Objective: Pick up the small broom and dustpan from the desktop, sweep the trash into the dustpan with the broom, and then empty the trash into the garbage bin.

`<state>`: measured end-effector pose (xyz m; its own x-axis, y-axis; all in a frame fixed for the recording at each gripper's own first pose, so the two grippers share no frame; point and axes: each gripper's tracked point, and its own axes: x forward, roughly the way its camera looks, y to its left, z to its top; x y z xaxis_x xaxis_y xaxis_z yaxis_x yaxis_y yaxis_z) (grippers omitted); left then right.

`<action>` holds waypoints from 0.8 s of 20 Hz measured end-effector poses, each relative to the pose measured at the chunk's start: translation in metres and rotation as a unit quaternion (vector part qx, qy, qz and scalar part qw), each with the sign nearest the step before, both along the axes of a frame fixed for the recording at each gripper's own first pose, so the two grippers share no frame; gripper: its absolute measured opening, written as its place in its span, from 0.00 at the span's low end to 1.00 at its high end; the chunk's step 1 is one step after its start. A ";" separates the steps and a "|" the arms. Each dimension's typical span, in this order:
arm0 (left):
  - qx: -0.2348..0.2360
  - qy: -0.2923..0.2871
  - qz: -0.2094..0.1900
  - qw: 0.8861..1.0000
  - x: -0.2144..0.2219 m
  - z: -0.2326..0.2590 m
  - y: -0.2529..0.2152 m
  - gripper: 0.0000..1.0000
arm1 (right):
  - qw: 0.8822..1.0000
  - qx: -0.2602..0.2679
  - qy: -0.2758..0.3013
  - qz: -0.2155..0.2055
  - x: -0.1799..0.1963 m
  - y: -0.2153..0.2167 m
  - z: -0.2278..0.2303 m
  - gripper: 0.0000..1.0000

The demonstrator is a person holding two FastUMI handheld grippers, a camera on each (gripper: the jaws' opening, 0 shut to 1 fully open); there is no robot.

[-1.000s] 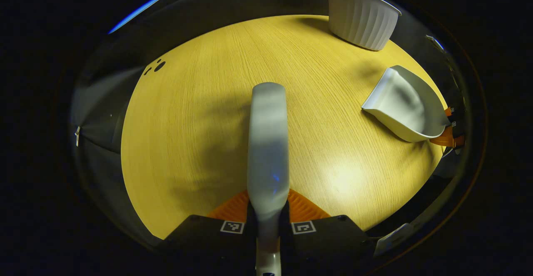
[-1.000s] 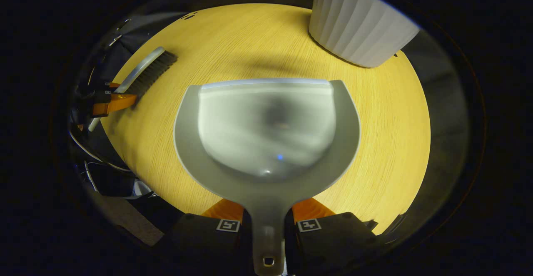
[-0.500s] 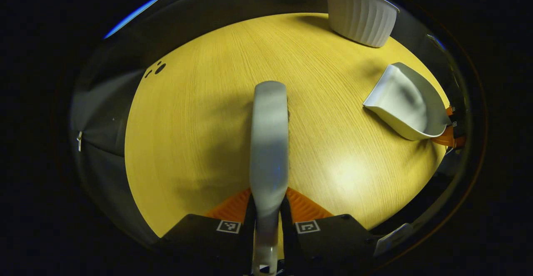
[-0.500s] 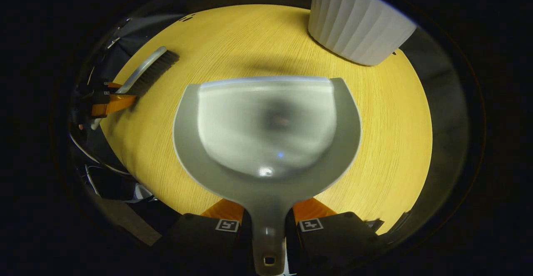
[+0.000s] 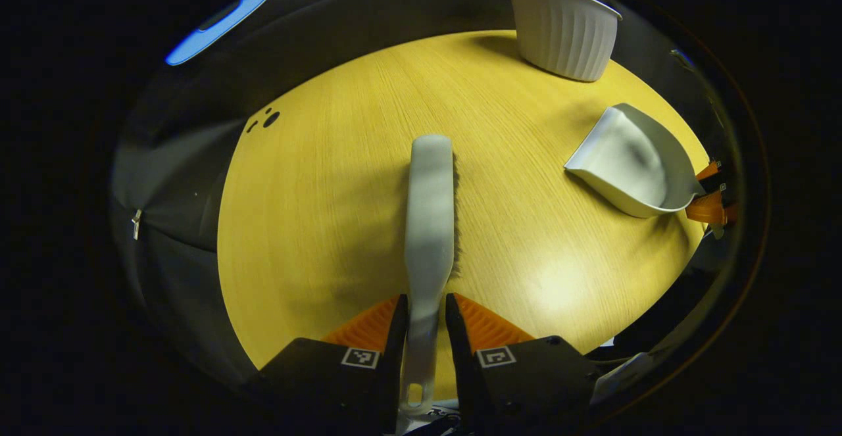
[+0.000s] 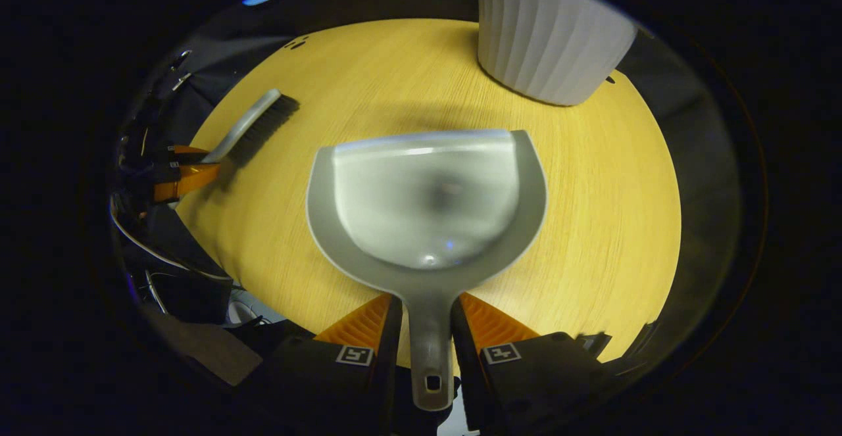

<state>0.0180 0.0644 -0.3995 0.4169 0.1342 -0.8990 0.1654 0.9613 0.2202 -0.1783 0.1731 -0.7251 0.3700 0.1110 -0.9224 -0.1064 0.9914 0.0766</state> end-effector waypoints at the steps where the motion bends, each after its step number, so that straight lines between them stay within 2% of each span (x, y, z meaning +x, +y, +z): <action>1: -0.003 -0.012 0.007 1.000 -0.002 0.011 -0.002 0.41 | 1.000 0.003 -0.015 0.001 -0.001 -0.001 0.014 0.46; 4: -0.036 -0.082 0.032 0.995 0.003 0.058 -0.017 0.42 | 0.997 0.004 -0.082 0.004 0.004 -0.010 0.067 0.47; 6: -0.066 -0.162 0.042 0.984 0.019 0.106 -0.035 0.41 | 0.989 -0.004 -0.150 0.011 0.016 -0.015 0.113 0.47; 10: -0.093 -0.303 0.048 0.947 0.053 0.200 -0.063 0.42 | 0.965 0.006 -0.263 0.013 0.041 -0.013 0.192 0.46; 13: -0.108 -0.375 0.047 0.919 0.068 0.259 -0.084 0.41 | 0.944 0.012 -0.331 0.005 0.057 -0.017 0.238 0.46; 14: -0.114 -0.392 0.049 0.912 0.068 0.272 -0.092 0.41 | 0.936 0.014 -0.351 0.000 0.058 -0.019 0.249 0.39; 15: -0.123 -0.403 0.048 0.905 0.069 0.286 -0.100 0.41 | 0.929 0.018 -0.369 -0.005 0.061 -0.022 0.262 0.47; 16: -0.130 -0.414 0.047 0.900 0.069 0.296 -0.107 0.41 | 0.923 0.021 -0.385 -0.010 0.063 -0.027 0.275 0.47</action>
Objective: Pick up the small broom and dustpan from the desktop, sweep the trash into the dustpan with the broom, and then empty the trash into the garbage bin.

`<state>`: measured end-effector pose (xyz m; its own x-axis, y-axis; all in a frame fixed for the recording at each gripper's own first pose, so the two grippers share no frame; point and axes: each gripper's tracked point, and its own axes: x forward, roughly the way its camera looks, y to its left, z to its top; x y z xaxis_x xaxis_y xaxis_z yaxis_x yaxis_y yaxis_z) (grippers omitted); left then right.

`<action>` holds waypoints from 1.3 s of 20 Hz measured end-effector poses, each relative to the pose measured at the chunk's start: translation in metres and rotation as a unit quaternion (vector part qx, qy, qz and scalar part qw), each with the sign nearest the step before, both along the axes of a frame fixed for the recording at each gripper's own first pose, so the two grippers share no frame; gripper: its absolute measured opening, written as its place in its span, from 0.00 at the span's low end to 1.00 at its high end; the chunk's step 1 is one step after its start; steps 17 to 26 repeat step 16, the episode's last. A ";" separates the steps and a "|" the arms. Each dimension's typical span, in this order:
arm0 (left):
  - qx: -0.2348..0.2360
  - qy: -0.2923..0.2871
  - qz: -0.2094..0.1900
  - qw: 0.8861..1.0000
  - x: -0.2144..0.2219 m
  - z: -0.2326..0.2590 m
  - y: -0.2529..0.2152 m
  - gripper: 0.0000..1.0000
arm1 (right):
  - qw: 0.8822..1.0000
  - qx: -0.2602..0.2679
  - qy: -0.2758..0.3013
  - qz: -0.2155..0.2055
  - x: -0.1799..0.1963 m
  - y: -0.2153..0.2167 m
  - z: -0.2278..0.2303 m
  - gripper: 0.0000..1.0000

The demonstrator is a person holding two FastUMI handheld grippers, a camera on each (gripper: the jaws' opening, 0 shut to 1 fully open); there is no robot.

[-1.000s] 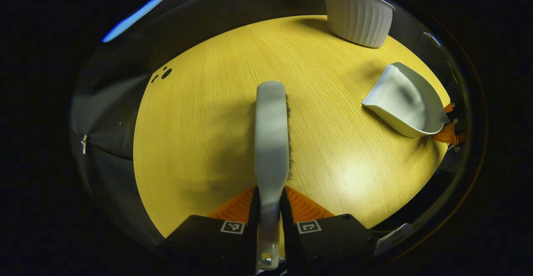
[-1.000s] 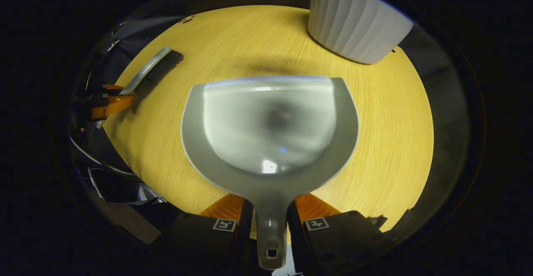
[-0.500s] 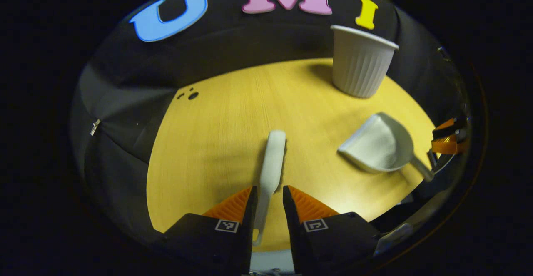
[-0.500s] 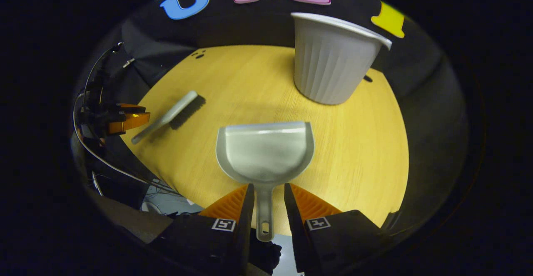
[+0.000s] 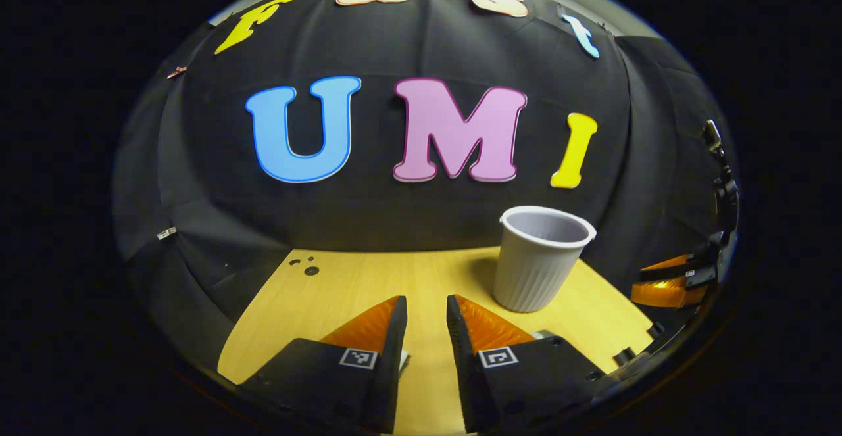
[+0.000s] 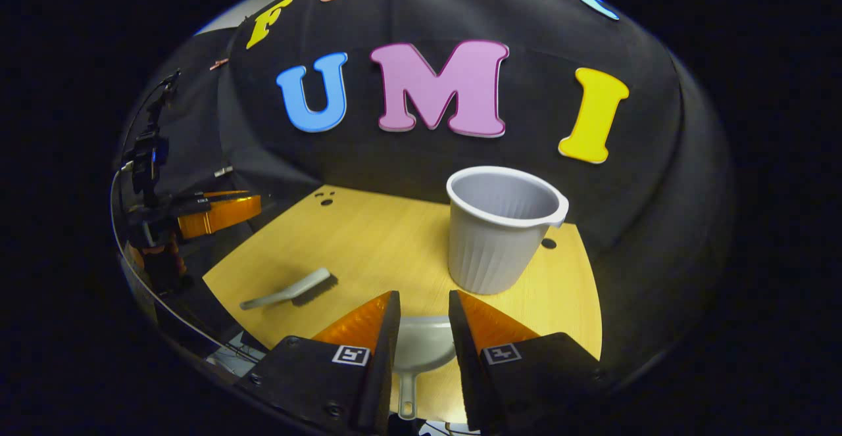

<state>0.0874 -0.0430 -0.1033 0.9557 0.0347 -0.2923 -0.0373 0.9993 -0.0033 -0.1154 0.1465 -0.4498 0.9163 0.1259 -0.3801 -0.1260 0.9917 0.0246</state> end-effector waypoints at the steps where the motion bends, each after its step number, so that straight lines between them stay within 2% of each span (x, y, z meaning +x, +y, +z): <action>1: -0.003 -0.007 -0.002 1.000 -0.001 0.010 -0.007 0.41 | 1.000 0.003 -0.016 -0.003 0.000 -0.003 0.012 0.47; 4: 0.001 -0.015 -0.009 1.000 0.001 0.017 -0.018 0.41 | 0.999 0.001 -0.053 -0.008 -0.001 -0.012 0.038 0.49; 7: -0.004 -0.016 -0.006 1.000 0.002 0.019 -0.023 0.41 | 0.998 -0.005 -0.063 -0.007 0.001 -0.016 0.039 0.49; 26: -0.001 -0.007 0.005 1.000 0.006 0.012 -0.023 0.42 | 0.999 -0.011 -0.050 -0.002 -0.001 -0.016 0.035 0.49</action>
